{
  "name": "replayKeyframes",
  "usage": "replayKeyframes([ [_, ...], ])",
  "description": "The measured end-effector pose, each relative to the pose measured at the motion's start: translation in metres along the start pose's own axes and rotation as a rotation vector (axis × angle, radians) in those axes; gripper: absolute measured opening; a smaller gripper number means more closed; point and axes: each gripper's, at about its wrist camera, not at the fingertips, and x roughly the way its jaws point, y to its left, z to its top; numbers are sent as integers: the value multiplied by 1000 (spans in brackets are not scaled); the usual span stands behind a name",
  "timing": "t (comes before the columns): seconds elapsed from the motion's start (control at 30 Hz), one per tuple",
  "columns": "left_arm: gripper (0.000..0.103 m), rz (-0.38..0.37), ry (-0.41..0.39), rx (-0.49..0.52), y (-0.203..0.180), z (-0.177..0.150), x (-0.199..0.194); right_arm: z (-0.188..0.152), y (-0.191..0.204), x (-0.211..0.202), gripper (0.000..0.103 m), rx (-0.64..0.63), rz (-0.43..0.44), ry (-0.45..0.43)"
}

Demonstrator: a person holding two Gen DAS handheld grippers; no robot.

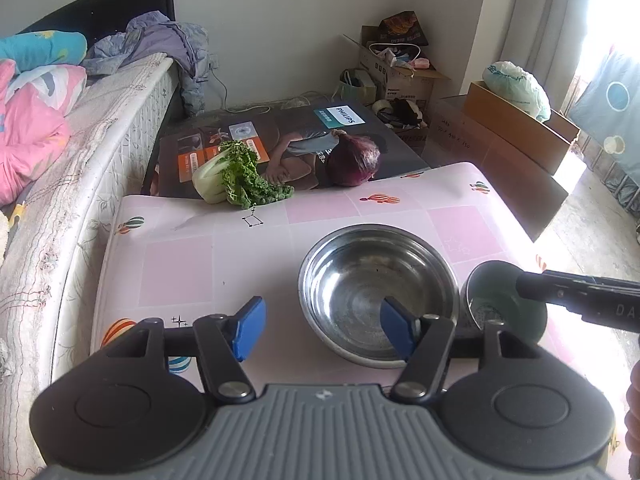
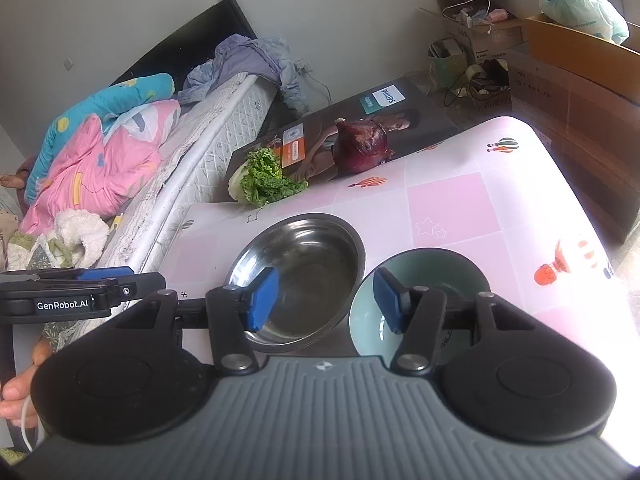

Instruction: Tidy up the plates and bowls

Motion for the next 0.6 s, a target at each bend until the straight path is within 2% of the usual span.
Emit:
replayKeyframes([
  [0.17, 71, -25, -25, 10, -9, -10, -26, -13, 3, -39, 54, -12, -9, -15],
  [0.37, 76, -40, -14, 41, -25, -24, -41, -29, -2, -86, 55, -14, -17, -49],
  [0.6, 76, -62, 9, 52, -48, -42, -46, -51, -19, -120, 56, 10, -9, -67],
])
